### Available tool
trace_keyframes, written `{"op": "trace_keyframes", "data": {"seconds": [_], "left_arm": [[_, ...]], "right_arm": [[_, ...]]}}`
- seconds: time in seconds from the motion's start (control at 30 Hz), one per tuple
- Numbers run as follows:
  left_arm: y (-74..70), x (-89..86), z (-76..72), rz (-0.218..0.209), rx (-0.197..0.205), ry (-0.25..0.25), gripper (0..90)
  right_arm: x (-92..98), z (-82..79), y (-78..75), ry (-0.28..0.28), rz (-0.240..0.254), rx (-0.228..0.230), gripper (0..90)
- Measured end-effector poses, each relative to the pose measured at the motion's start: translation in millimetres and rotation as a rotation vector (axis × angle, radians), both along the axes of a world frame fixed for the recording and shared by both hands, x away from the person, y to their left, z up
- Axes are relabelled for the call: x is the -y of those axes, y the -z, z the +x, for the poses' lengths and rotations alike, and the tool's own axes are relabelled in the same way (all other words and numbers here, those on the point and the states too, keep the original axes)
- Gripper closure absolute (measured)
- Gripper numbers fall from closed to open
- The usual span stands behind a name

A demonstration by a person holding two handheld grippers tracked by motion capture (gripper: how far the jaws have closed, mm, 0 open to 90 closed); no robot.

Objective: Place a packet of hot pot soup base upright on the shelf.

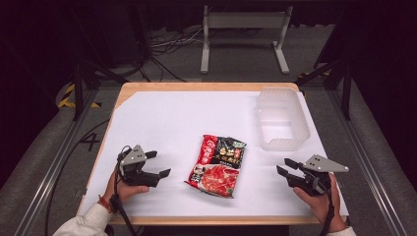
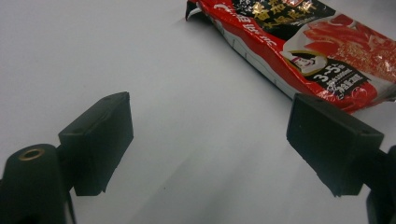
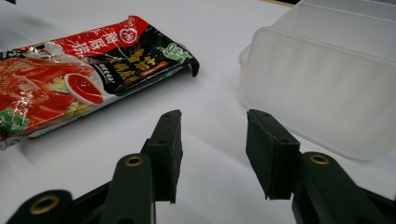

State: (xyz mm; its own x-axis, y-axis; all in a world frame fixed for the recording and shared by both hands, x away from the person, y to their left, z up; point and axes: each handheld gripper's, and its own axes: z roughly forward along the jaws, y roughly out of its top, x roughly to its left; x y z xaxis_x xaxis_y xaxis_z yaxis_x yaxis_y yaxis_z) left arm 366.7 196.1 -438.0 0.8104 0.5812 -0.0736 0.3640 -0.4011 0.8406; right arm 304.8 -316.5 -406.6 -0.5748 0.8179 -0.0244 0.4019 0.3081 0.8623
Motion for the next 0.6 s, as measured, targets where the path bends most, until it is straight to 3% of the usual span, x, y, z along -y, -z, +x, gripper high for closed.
{"op": "trace_keyframes", "data": {"seconds": [0.23, 0.37, 0.43, 0.5, 0.57, 0.6], "left_arm": [[-1.1, 12.2, 8.6, -0.005, -0.011, 0.018, 15.6], [-2.0, 22.2, 14.8, -0.007, -0.021, 0.048, 16.2], [-2.7, 26.6, 17.0, -0.008, -0.031, 0.050, 16.9], [-3.9, 34.1, 22.8, -0.011, -0.051, 0.069, 22.7], [-4.1, 41.7, 26.3, 0.019, -0.036, 0.064, 25.0], [-3.7, 45.2, 28.3, 0.016, -0.052, 0.069, 24.8]], "right_arm": [[-4.9, 3.9, 1.2, -0.007, 0.006, -0.006, 60.5], [-12.9, 14.1, 2.4, 0.015, 0.008, -0.037, 61.4], [-16.5, 18.2, 4.2, 0.019, 0.036, -0.057, 61.5], [-22.4, 22.6, 7.0, 0.010, 0.042, -0.077, 61.2], [-29.5, 28.5, 9.7, 0.004, 0.046, -0.088, 60.2], [-32.7, 31.1, 10.6, 0.001, 0.051, -0.093, 59.2]]}}
